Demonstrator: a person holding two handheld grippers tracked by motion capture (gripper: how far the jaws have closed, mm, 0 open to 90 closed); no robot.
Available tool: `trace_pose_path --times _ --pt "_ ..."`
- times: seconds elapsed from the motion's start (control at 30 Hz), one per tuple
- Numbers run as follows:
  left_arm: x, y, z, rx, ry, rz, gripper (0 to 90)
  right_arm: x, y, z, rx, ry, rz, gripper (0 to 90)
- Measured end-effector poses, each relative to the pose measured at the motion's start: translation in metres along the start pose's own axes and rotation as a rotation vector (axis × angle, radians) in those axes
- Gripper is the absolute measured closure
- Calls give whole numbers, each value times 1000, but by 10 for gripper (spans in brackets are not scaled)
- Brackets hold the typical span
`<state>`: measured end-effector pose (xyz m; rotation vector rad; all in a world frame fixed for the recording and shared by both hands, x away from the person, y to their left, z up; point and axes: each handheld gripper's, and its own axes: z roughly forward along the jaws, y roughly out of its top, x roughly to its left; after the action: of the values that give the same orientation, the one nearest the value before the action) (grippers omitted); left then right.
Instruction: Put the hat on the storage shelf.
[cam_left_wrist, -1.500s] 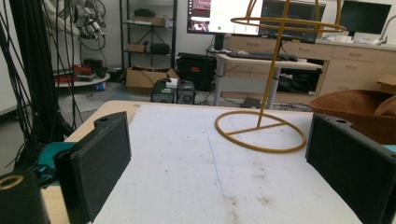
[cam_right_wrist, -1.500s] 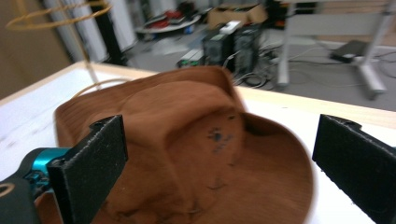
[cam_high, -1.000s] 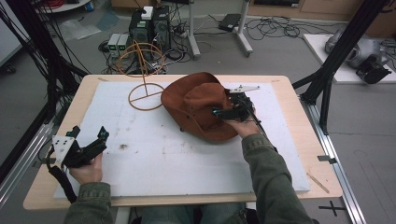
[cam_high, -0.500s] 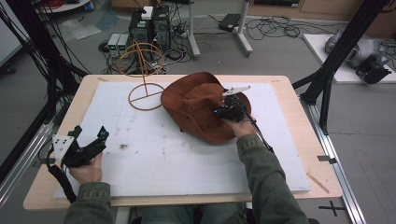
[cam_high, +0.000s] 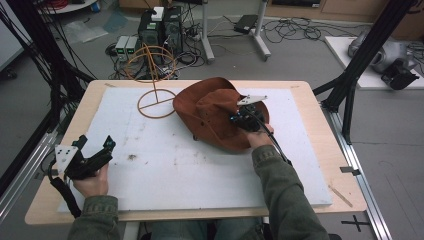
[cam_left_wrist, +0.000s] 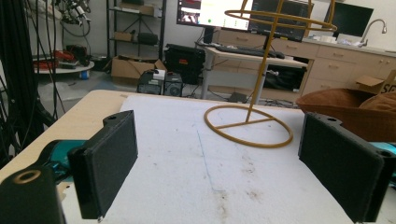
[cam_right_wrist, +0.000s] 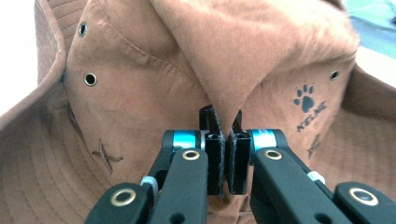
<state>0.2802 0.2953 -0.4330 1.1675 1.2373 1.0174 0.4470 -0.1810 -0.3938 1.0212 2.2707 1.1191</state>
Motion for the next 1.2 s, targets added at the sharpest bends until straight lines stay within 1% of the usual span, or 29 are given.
trace_pose_path --times 0.03,0.07,0.1,0.17,0.2,0.23,0.27,0.3,0.33,0.37,0.4,0.43,0.5,0.53,0.57,0.6,0.67,0.73,0.77,0.8,0.83,0.87,0.93,0.97,1.03,1.07,1.1,1.2 --pt "0 0 0 -1 2 0 121 0 0 -2 -14 -9 1 893" --pt "0 0 0 -1 2 0 121 -1 0 -5 -24 -4 11 893" --pt "0 0 -1 -1 3 1 122 -1 1 -9 -36 -21 5 892" --pt "1 0 -1 -1 3 2 122 -2 2 -12 -45 -24 6 892" --pt "1 0 -1 -2 3 2 122 -2 2 -18 -70 -29 11 892" --pt "0 0 -1 -2 3 1 122 -3 2 -21 -81 -31 15 892" --pt "0 0 -1 -1 3 1 122 -3 2 -28 -105 -43 21 892" --pt "0 0 -1 -2 3 0 122 -4 2 -32 -122 -49 15 892" --pt "0 0 -1 -2 2 0 122 -4 2 -32 -122 -49 15 892" --pt "0 0 -1 -4 0 -2 122 -5 3 -37 -139 -47 23 892" --pt "0 0 -1 -3 0 -1 122 -7 4 -47 -174 -43 32 891" --pt "0 0 -1 -1 -1 3 122 -7 4 -47 -174 -43 32 891" --pt "0 -1 -1 -1 -1 3 122 -9 7 -58 -229 -47 44 891" --pt "0 -1 0 -1 0 4 122 -9 8 -62 -248 -45 59 891" --pt "-1 -1 0 0 0 5 122 -12 14 -76 -327 -49 81 890" --pt "-1 -1 -1 1 0 8 122 -12 14 -76 -327 -49 81 890" --pt "-1 -1 -1 1 1 8 122 -15 20 -90 -410 -44 98 890" --pt "-1 -1 -1 1 2 10 123 -18 27 -105 -507 -22 113 889" --pt "-1 -1 0 1 3 8 122 -18 30 -110 -535 -16 105 890" --pt "-1 -2 0 1 3 7 122 -18 36 -117 -578 -12 95 890" --pt "-1 -2 -1 1 2 7 122 -17 39 -122 -603 -8 94 890" --pt "0 -2 -1 0 3 7 122 -17 45 -127 -637 7 97 890" --pt "0 -2 0 -1 4 3 122 -16 54 -133 -670 16 91 889" --pt "0 -2 0 -2 2 2 122 -14 64 -135 -695 28 83 889" --pt "1 -1 -1 -1 3 3 122 -13 71 -134 -700 37 83 889" --pt "1 -1 -1 -1 5 3 122 -13 71 -134 -700 37 83 889" --pt "2 -1 -1 -3 6 2 122 -12 75 -133 -697 31 71 889" --pt "3 -2 -1 -1 8 -4 123 -8 88 -125 -685 41 64 889"
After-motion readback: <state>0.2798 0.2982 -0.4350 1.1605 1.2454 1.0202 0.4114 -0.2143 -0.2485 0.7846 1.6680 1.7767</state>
